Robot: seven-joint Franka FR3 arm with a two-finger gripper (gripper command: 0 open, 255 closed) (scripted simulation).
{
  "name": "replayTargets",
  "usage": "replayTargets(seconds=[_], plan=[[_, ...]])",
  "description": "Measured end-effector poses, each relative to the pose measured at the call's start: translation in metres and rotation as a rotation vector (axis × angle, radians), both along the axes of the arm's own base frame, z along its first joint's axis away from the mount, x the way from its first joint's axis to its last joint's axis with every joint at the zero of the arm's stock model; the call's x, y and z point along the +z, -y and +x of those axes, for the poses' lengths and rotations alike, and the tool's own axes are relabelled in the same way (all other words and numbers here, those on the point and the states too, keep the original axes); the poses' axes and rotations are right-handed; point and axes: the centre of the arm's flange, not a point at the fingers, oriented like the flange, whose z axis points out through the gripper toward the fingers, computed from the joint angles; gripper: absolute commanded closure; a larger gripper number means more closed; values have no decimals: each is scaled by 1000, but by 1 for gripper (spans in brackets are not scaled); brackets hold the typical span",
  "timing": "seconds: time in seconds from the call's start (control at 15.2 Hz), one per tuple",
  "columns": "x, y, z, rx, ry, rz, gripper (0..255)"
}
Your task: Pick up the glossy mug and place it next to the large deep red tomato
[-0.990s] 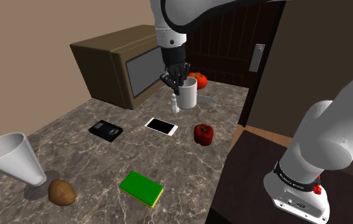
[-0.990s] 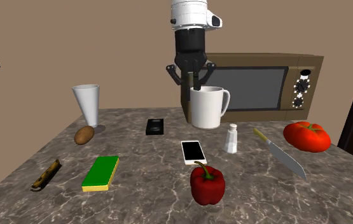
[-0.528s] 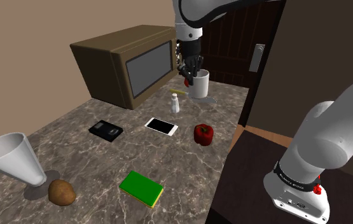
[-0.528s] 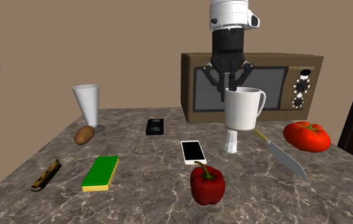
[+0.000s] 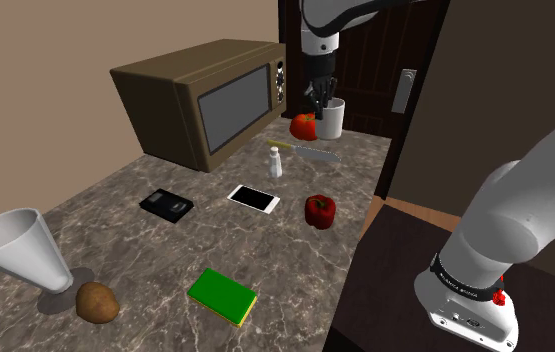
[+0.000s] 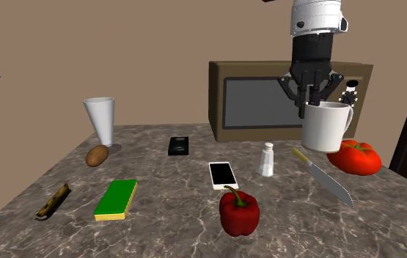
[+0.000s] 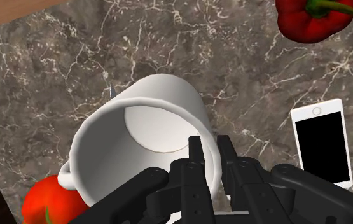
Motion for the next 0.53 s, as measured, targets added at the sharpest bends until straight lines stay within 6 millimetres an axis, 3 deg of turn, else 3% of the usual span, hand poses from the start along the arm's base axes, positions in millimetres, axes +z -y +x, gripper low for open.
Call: replayTargets(seconds=[0.53], plan=[[3,106,5,0,0,0,255]])
